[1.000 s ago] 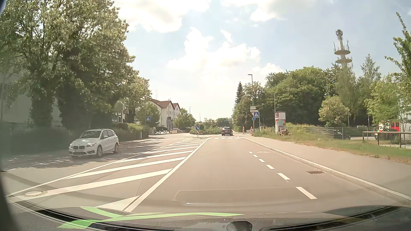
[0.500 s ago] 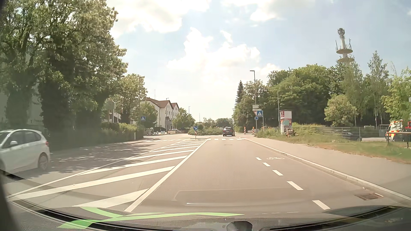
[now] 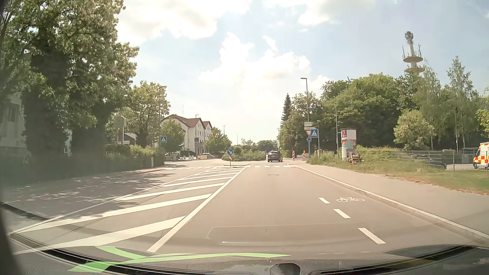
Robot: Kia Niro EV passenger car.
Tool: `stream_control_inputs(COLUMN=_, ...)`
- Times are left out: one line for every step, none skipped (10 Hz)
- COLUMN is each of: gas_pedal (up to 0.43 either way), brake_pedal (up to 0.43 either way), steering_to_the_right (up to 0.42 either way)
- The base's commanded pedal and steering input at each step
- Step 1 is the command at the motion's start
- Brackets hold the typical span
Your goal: Follow the waypoints while adhering to traffic rules and regulations
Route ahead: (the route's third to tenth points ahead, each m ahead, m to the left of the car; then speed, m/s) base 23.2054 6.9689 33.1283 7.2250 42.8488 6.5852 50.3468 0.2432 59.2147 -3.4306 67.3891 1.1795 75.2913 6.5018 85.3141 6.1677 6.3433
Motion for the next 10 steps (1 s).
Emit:
stream_control_inputs(gas_pedal=0.098, brake_pedal=0.000, steering_to_the_right=-0.005)
stream_control_inputs(gas_pedal=0.098, brake_pedal=0.000, steering_to_the_right=-0.005)
stream_control_inputs(gas_pedal=0.098, brake_pedal=0.000, steering_to_the_right=-0.006)
stream_control_inputs(gas_pedal=0.098, brake_pedal=0.000, steering_to_the_right=-0.006)
stream_control_inputs(gas_pedal=0.098, brake_pedal=0.000, steering_to_the_right=-0.006)
stream_control_inputs(gas_pedal=0.098, brake_pedal=0.000, steering_to_the_right=-0.006)
stream_control_inputs(gas_pedal=0.098, brake_pedal=0.000, steering_to_the_right=-0.006)
stream_control_inputs(gas_pedal=0.098, brake_pedal=0.000, steering_to_the_right=-0.006)
stream_control_inputs(gas_pedal=0.098, brake_pedal=0.000, steering_to_the_right=-0.006)
stream_control_inputs(gas_pedal=0.098, brake_pedal=0.000, steering_to_the_right=-0.005)
